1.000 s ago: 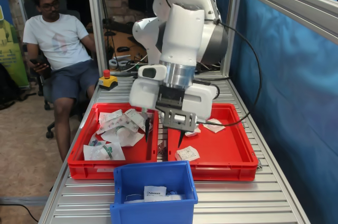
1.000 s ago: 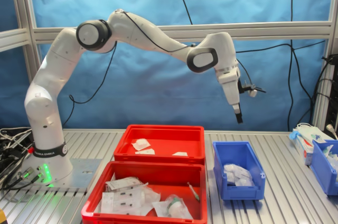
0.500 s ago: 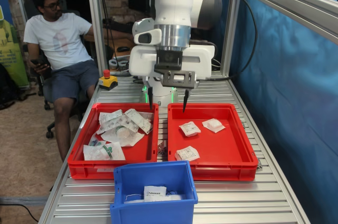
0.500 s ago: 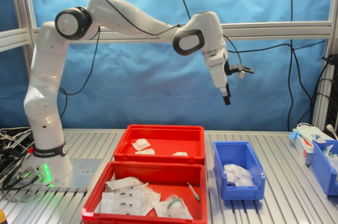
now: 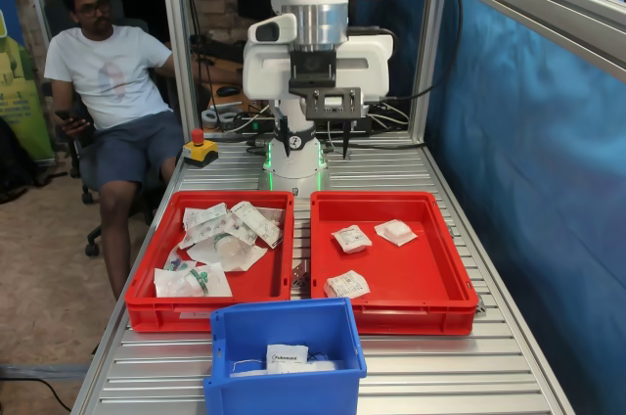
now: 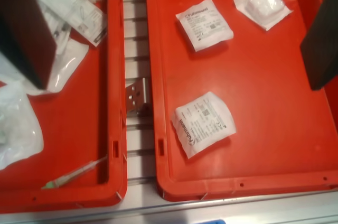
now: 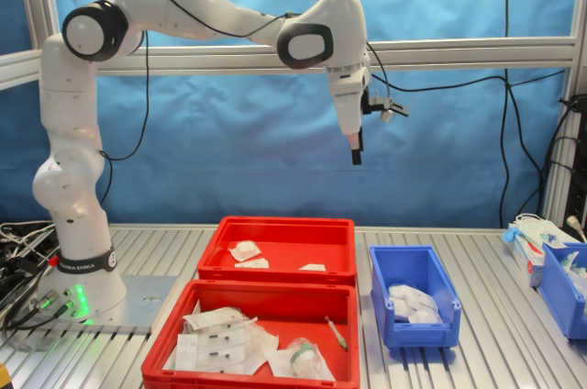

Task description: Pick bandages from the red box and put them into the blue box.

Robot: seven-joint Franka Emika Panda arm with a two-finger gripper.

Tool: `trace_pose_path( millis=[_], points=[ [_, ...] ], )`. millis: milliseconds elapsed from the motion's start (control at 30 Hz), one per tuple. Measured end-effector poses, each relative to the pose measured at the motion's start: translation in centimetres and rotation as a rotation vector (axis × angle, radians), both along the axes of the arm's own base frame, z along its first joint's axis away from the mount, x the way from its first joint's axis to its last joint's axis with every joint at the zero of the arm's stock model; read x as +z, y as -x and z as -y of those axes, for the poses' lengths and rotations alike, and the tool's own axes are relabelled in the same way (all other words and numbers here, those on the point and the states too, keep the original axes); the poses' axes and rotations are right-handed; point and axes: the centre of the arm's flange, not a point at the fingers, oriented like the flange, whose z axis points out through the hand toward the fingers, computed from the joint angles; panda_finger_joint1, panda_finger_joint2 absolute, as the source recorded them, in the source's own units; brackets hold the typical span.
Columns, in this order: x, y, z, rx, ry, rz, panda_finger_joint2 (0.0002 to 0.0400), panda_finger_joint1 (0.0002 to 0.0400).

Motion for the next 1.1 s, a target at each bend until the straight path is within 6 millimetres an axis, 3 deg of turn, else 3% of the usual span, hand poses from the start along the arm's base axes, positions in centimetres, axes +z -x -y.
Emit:
trace_pose_path(
  millis=[167, 733, 1100],
  points=[
    [0.8, 1.0, 0.4, -0.001, -0.009, -0.008, 0.0400, 0.0400],
    [0.7, 4.2, 0.3, 0.004, -0.017, -0.039, 0.0400, 0.0400],
    [0.7, 5.0, 0.1, 0.010, -0.018, -0.045, 0.0400, 0.0400]
  ],
)
